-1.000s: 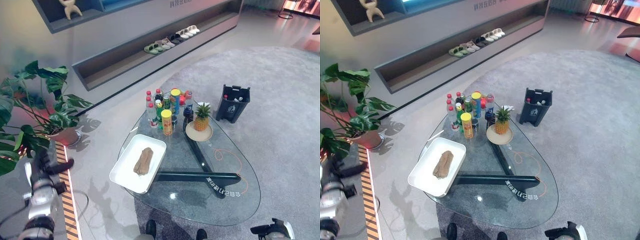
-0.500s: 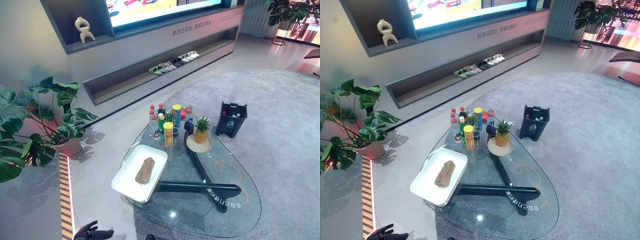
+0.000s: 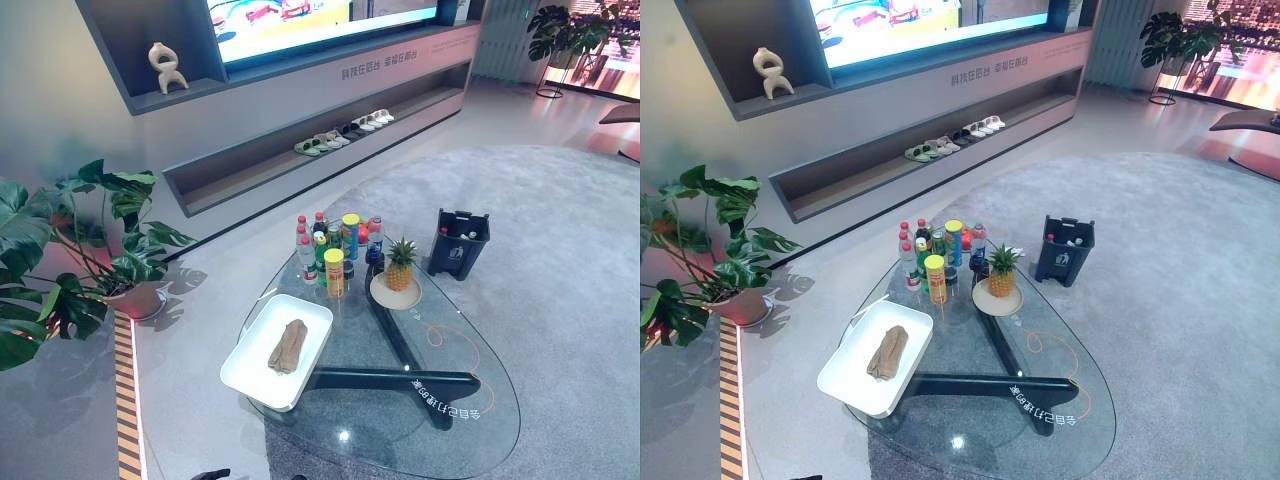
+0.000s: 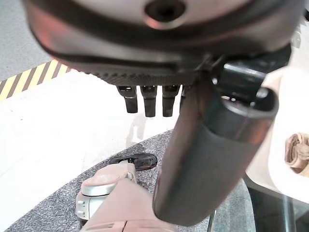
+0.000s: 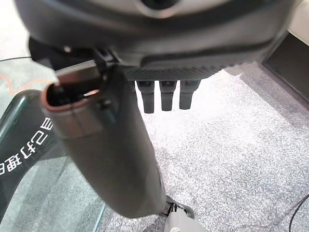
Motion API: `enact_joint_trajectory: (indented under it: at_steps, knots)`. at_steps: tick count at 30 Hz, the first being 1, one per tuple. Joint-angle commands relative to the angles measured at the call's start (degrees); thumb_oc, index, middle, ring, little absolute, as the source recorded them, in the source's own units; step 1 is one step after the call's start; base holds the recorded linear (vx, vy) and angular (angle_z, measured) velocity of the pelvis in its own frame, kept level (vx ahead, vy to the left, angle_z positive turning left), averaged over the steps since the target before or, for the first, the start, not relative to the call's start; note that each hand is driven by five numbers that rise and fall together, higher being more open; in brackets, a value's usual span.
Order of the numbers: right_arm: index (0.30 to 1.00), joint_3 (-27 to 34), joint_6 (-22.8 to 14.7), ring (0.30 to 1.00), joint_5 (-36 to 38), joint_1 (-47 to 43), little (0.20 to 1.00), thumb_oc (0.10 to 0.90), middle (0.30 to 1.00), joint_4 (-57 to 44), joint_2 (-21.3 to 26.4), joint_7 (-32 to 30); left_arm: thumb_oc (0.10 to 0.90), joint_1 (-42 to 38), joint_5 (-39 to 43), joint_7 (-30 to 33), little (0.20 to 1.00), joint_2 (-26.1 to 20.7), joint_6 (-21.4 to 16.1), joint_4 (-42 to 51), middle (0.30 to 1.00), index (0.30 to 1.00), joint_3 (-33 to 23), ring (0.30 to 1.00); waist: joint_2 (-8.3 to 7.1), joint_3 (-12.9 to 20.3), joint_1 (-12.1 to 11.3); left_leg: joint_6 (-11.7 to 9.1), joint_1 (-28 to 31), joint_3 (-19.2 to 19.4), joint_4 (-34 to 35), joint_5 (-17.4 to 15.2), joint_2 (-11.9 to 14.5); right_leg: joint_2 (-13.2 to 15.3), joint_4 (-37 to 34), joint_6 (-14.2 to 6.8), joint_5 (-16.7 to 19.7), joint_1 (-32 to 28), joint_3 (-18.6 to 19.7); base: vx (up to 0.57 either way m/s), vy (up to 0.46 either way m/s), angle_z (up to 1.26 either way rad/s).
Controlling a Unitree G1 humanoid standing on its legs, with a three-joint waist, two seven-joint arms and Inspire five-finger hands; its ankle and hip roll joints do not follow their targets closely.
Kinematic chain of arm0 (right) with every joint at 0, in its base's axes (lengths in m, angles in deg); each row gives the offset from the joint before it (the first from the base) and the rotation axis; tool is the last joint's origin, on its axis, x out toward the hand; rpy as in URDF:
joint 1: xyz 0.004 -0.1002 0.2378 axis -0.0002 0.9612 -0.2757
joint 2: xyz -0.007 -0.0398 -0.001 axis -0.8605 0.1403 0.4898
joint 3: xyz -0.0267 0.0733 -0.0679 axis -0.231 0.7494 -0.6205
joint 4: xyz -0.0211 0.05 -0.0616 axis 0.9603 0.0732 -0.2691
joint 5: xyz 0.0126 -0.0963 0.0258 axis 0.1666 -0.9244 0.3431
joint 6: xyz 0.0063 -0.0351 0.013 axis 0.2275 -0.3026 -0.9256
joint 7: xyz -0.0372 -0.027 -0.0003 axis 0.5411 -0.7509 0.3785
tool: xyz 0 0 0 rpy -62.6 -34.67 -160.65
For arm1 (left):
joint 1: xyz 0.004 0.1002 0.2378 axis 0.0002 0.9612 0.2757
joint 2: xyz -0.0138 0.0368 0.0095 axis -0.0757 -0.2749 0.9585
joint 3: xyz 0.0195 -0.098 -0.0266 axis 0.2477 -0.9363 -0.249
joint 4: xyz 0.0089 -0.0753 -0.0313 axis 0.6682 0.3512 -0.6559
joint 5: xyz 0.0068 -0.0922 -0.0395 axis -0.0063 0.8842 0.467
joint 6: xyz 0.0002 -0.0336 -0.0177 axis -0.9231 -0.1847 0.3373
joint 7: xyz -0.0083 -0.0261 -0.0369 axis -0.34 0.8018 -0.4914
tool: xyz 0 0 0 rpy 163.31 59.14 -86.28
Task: Wipe the table with a cloth and put it in the basket.
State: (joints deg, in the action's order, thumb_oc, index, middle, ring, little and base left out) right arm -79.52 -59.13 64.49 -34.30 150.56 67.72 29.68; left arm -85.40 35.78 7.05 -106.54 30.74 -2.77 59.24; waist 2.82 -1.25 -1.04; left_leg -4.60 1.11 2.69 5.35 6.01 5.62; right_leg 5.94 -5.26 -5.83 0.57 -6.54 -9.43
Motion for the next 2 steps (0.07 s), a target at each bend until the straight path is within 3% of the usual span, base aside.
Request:
enact_joint_trajectory:
  at_steps: [1, 2]
  knots:
    - [0.900, -2.28, 0.25, 0.900, -1.85, -3.38, 0.900, 0.800, 0.900, 1.43, -0.06, -0.02, 0.800, -5.21, -2.34, -0.26, 0.900, -1.86, -0.76, -3.86, 0.900, 0.900, -0.46, 0.900, -2.33, -1.97, -0.05, -0.40, 4.76, 3.21, -0.35, -6.67, -0.88, 1.45, 0.26, -1.78, 0.96, -0.02, -1.02, 0.00, 0.000, 0.00]
    - [0.900, -2.34, 0.22, 0.900, -2.03, -3.43, 0.900, 0.800, 0.900, 1.45, -0.07, 0.09, 0.800, -5.28, -2.53, -0.25, 0.900, -1.78, -0.77, -3.84, 0.900, 0.900, -0.41, 0.900, -2.34, -1.99, -0.05, -0.41, 4.81, 3.21, -0.35, -6.70, -0.81, 1.46, 0.26, -1.77, 0.90, -0.07, -1.03, 0.00, 0.000, 0.00]
